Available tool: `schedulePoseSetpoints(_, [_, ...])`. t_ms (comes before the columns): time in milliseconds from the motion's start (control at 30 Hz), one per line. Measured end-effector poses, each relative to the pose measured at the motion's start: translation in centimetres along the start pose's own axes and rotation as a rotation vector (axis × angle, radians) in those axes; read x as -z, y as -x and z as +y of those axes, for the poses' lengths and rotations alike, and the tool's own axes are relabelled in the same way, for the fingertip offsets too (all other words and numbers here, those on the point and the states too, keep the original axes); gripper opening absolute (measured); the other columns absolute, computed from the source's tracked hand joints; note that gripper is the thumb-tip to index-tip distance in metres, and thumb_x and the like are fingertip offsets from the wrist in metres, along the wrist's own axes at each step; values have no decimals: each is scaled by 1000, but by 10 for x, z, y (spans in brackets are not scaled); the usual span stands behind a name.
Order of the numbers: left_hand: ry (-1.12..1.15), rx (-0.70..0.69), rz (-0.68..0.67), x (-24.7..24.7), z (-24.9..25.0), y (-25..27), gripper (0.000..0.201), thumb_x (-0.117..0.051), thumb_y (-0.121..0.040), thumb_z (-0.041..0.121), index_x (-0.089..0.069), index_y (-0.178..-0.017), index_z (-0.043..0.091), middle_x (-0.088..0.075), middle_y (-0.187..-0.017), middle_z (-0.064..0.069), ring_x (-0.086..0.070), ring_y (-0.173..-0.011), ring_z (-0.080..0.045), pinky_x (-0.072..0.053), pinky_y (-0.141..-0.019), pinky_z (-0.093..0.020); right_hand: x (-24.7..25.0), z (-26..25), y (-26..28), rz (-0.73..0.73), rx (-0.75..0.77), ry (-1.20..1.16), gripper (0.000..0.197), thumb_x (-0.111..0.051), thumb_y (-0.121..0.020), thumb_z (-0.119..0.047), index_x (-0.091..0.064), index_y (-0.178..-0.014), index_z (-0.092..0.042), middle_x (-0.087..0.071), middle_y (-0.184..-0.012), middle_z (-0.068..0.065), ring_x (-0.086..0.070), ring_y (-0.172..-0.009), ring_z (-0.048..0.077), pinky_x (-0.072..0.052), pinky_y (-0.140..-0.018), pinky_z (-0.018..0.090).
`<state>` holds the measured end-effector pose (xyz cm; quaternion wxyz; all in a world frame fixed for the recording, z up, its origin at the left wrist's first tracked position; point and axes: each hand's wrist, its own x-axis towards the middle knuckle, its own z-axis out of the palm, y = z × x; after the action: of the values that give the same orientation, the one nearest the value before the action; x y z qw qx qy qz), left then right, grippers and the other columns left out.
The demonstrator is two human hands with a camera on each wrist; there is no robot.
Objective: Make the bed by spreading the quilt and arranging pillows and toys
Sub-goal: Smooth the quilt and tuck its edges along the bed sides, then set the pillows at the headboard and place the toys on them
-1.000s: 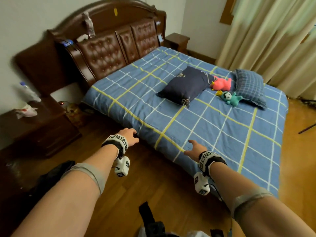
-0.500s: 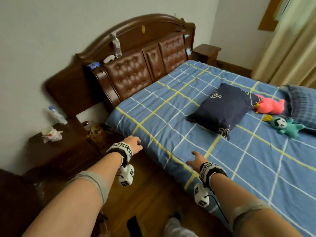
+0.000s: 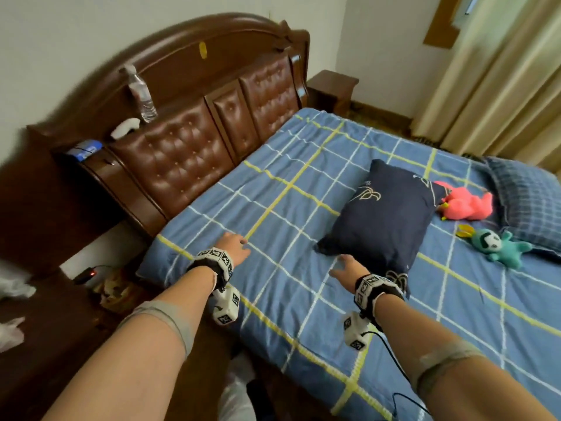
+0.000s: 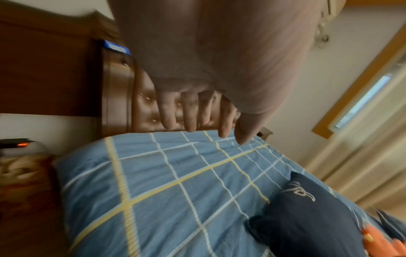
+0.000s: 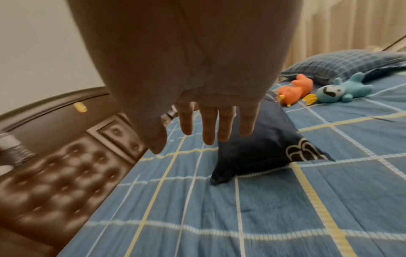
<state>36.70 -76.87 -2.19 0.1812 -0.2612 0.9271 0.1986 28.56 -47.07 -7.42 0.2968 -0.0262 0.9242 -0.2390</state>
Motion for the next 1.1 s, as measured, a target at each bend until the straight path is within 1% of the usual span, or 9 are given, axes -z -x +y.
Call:
schedulePoseSetpoints(100, [-29, -121, -79, 4, 43, -80, 45, -61, -90, 33, -56, -132, 17, -38, -145, -12, -57, -118, -32, -42, -105, -35, 26, 6, -39, 75, -139, -70, 69, -65, -91, -38, -35, -149, -16, -51, -143, 13, -51, -129, 32, -41, -107, 34])
schedulePoseSetpoints(300, [-171, -404, -213, 28, 157, -206, 45, -60, -89, 35, -56, -132, 21, -51, -139, -10, -53, -124, -28, -42, -106, -34, 88, 5, -95, 170, -393, -216, 73, -63, -89, -43, -31, -150, -20, -48, -146, 13, -50, -130, 33, -42, -106, 39])
schedulePoseSetpoints(400, [-219, -521, -259, 38, 220, -238, 45, -60, -89, 31, -56, -132, 18, -52, -138, -10, -55, -123, -28, -44, -103, -33, 123, 7, -106, 241, -450, -314, 74, -64, -87, -47, -31, -149, -23, -47, -146, 11, -48, -130, 33, -43, -106, 44])
schedulePoseSetpoints(500, [-201, -627, -227, 40, 274, -253, 46, -63, -86, 30, -60, -130, 17, -54, -132, -11, -59, -116, -29, -46, -102, -34, 152, 16, -112, 319, -484, -373, 73, -65, -89, -39, -32, -150, -18, -48, -146, 13, -49, -131, 32, -41, -108, 40])
schedulePoseSetpoints(600, [-198, -670, -236, 33, 316, -268, 46, -62, -86, 33, -58, -130, 19, -46, -139, -8, -54, -123, -27, -40, -107, -34, 174, 33, -123, 347, -504, -382, 71, -63, -90, -37, -33, -150, -15, -47, -147, 12, -49, -131, 31, -41, -107, 37])
schedulePoseSetpoints(800, [-177, -585, -272, -8, 370, -311, 48, -60, -86, 33, -55, -133, 20, -42, -141, -10, -57, -118, -32, -46, -103, -40, 193, 87, -182, 343, -542, -383, 69, -63, -90, -37, -36, -148, -12, -49, -143, 16, -50, -128, 34, -41, -104, 38])
schedulePoseSetpoints(900, [-108, -458, -275, -57, 378, -345, 52, -61, -85, 33, -52, -135, 21, -48, -138, -11, -58, -115, -33, -48, -100, -40, 175, 121, -236, 366, -588, -447, 75, -68, -87, -40, -36, -148, -11, -32, -152, 17, -43, -134, 35, -36, -111, 41])
schedulePoseSetpoints(1000, [-42, -313, -291, -119, 377, -384, 60, -64, -84, 39, -48, -138, 18, -52, -138, -10, -51, -124, -32, -42, -107, -41, 136, 155, -293, 301, -647, -535, 95, -72, -82, -49, -22, -154, -13, -15, -159, 15, -34, -140, 37, -30, -116, 44])
schedulePoseSetpoints(1100, [59, -181, -386, -191, 368, -424, 80, -68, -78, 47, -38, -144, 12, -47, -145, -11, -47, -131, -31, -38, -110, -45, 90, 187, -343, 294, -722, -615, 114, -76, -75, -56, -8, -157, -14, -14, -160, 18, -26, -144, 38, -24, -119, 48])
